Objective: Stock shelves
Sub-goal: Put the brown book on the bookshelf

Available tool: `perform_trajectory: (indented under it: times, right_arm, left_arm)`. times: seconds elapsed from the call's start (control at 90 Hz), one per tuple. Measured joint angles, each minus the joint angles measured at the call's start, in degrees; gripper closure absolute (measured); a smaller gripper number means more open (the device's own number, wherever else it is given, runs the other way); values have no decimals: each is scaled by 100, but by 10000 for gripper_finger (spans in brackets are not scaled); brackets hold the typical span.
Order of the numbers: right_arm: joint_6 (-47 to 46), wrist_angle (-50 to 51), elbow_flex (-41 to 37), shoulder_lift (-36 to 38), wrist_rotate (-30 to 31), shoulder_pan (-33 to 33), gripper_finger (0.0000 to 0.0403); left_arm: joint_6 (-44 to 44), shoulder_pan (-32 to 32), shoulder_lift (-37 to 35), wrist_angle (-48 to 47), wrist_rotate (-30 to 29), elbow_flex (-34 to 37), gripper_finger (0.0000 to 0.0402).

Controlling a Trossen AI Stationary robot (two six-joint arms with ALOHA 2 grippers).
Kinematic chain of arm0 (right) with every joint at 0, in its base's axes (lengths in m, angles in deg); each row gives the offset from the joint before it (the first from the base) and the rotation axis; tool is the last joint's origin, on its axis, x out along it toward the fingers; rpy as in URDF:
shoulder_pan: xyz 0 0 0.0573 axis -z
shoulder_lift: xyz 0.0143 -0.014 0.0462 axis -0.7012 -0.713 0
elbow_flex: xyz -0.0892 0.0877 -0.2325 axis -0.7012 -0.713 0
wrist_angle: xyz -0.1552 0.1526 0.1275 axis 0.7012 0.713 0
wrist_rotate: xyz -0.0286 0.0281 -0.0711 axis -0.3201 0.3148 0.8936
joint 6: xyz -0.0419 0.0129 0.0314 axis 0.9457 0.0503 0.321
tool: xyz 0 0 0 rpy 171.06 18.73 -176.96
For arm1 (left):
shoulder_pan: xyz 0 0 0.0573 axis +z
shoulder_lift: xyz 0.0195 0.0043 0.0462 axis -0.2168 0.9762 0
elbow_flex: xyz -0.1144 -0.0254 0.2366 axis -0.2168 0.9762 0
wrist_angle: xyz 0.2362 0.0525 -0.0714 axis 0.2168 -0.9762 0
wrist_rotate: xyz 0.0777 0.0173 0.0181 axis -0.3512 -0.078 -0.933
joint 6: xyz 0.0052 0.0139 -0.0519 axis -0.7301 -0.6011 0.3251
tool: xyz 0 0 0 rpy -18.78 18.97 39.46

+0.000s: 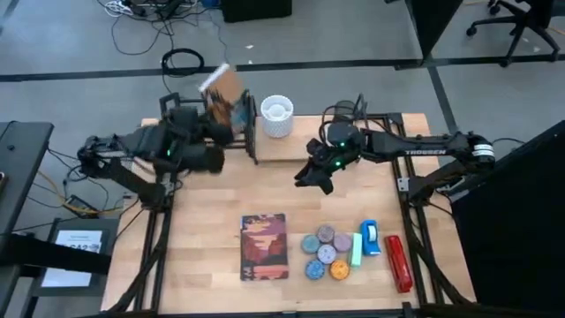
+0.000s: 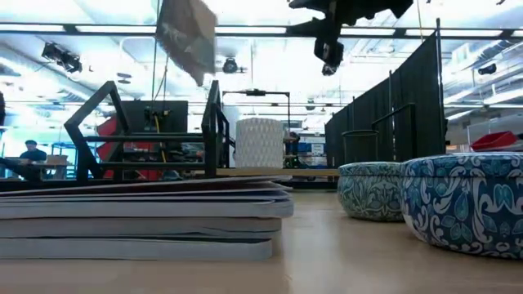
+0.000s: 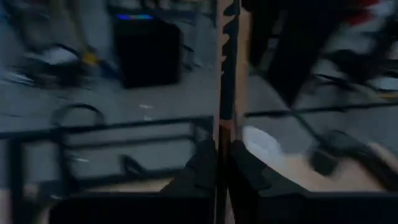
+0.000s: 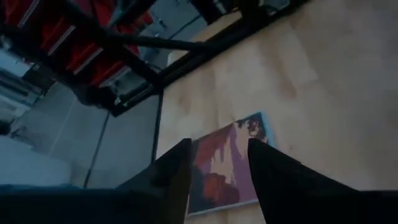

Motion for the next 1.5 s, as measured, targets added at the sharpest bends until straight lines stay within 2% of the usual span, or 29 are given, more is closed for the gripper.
perform_trajectory:
  times: [0.1,0.178,0.367,0.456,0.589,0.667,0.856,1.089,1.311,1.5]
  right_arm:
    - [-224,-22,0,8,177,0,273]
    - [-436,-16,0,10,338,0,273]
    - [-929,-177,0,8,514,44,273]
    - [-1175,-228,35,8,519,117,273]
    - [-1170,-270,168,8,576,251,273]
    - [-1059,-288,245,8,489,399,273]
    - [-937,-261,415,8,-297,858,273]
    - [-631,-251,435,8,-1026,1293,273]
    - [-444,-232,435,8,-1455,1573,273]
    - [-340,-230,435,8,-1497,1682,273]
  left_arm:
    - [-478,762,18,14,143,20,401]
    - [-536,1280,50,48,301,129,401]
    - [-595,2182,62,667,827,891,401]
    - [-1199,2409,66,1546,1262,1322,401]
    - [-2773,2441,67,3449,1688,2006,401]
    - [-3174,2469,107,3995,1924,2283,401]
    - [-2370,2562,274,3942,2184,2571,401]
    - [-1623,2555,391,3991,2270,2590,400]
    - [-1220,2557,398,4133,2274,2590,397]
    - [-1244,2557,402,4379,2370,2590,368]
